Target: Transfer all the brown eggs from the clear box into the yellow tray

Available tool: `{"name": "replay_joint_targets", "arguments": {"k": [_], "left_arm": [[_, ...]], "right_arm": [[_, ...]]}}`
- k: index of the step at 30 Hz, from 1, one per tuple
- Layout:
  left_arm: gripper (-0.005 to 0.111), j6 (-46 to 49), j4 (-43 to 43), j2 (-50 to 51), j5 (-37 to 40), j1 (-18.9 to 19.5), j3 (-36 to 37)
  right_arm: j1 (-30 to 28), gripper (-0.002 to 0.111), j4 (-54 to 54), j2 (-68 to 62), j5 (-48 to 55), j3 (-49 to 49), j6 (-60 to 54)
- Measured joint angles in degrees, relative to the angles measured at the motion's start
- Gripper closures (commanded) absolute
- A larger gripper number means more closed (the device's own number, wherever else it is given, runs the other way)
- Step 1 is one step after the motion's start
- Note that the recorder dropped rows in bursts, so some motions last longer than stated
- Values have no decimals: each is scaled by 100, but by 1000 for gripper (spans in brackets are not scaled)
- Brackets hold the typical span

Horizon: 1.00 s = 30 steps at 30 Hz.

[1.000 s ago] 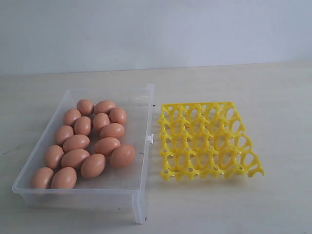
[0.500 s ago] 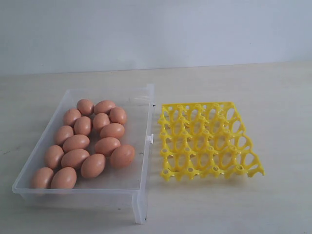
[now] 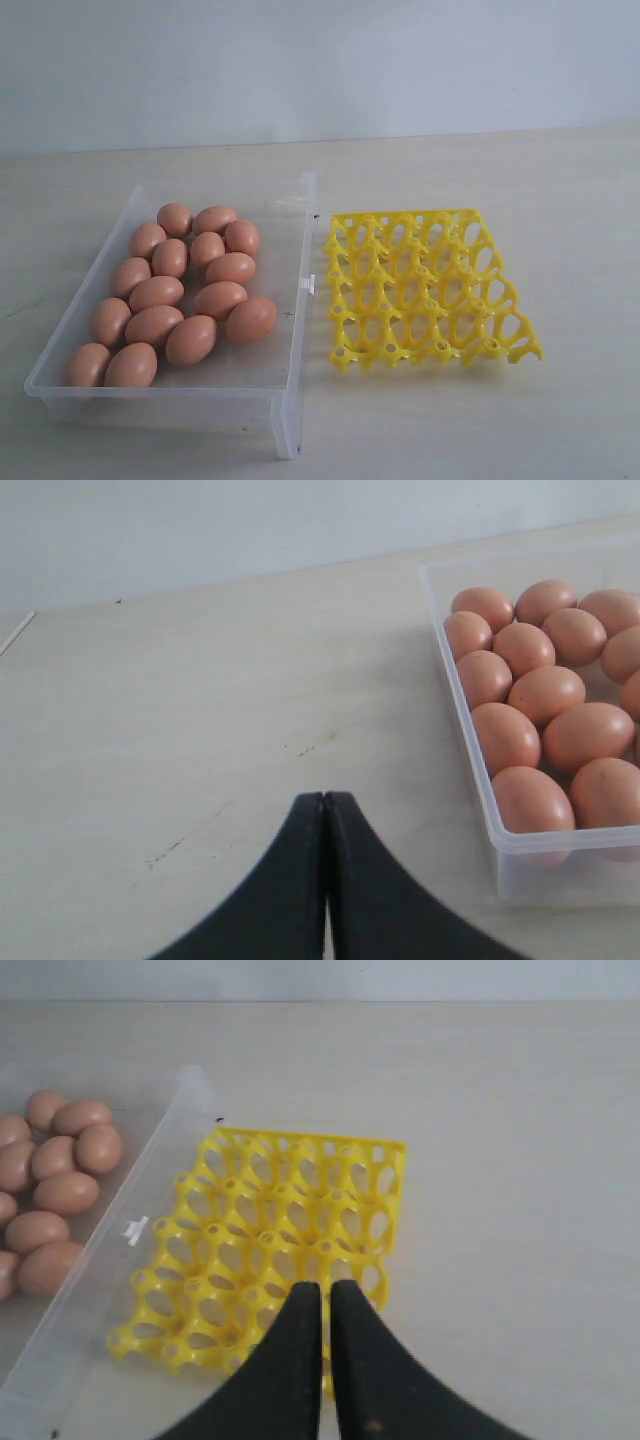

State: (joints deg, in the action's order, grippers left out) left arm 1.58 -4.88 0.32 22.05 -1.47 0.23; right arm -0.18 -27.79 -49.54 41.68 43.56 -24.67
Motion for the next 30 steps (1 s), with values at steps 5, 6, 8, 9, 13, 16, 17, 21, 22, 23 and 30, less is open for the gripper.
{"name": "replay_joint_targets", "arguments": {"k": [5, 6, 8, 9, 13, 16, 17, 21, 22, 23, 30], "left_arm": [[107, 0, 0, 0, 0, 0, 0], [107, 0, 0, 0, 0, 0, 0], [107, 0, 0, 0, 0, 0, 0], [107, 0, 0, 0, 0, 0, 0], [107, 0, 0, 0, 0, 0, 0], [107, 0, 0, 0, 0, 0, 0], [107, 0, 0, 0, 0, 0, 0], [107, 0, 0, 0, 0, 0, 0], [107, 0, 0, 0, 0, 0, 0], [107, 0, 0, 0, 0, 0, 0], [107, 0, 0, 0, 0, 0, 0]], "right_arm": [[317, 77, 20, -467, 443, 140, -17], [410, 76, 67, -603, 592, 229, -17], [624, 75, 161, -920, 1046, 524, 17], [721, 75, 214, -1061, 1287, 666, 87], [1182, 75, 663, -1753, 1896, 1374, 419], [1486, 75, 1099, -2221, 2196, 1900, 601], [1606, 74, 1214, -2409, 2283, 2106, 623], [2033, 60, 1384, -2896, 2372, 2543, 188], [2128, 57, 1384, -3007, 2286, 2630, -42], [2207, 57, 1384, -3115, 2133, 2706, -278], [2352, 57, 210, -3729, 807, 2844, -1246]]}}
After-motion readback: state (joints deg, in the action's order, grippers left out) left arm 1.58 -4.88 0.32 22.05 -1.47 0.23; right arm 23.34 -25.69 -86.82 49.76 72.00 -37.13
